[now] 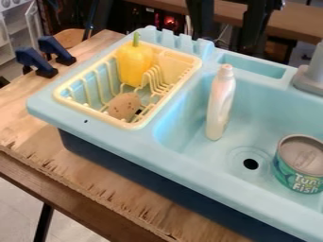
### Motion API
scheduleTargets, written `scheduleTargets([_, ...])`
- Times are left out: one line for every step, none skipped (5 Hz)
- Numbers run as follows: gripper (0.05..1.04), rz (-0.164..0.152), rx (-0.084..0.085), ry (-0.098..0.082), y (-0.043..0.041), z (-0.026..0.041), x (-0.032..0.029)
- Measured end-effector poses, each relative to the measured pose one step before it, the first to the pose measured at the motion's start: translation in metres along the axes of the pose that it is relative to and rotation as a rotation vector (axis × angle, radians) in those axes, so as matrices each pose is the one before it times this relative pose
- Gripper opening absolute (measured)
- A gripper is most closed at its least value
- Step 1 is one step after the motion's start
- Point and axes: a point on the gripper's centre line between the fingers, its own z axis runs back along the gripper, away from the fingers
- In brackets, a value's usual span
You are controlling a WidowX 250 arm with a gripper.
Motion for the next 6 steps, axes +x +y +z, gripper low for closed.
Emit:
scheduleTargets([1.003,0.0037,0.0066,0.0283,0.00217,-0.00863,-0.00201])
scheduleTargets([1.003,0.0381,-0.0183,-0.0438,0.02704,0.00776,0.00724])
scheduleTargets([1.003,0.0562,0.0246,-0.0647,0.03394,0.01911,0.00715])
scheduleTargets([1.003,0.0309,0.0219,-0.0378,0.02737,0.02500,0.01004])
scheduleTargets([1.003,0.0352,0.0268,0.0110,0.02759,-0.00015,0.00070])
scheduleTargets([1.003,0.0067,0.0178,0.0306,0.02040,-0.01770,0.00429])
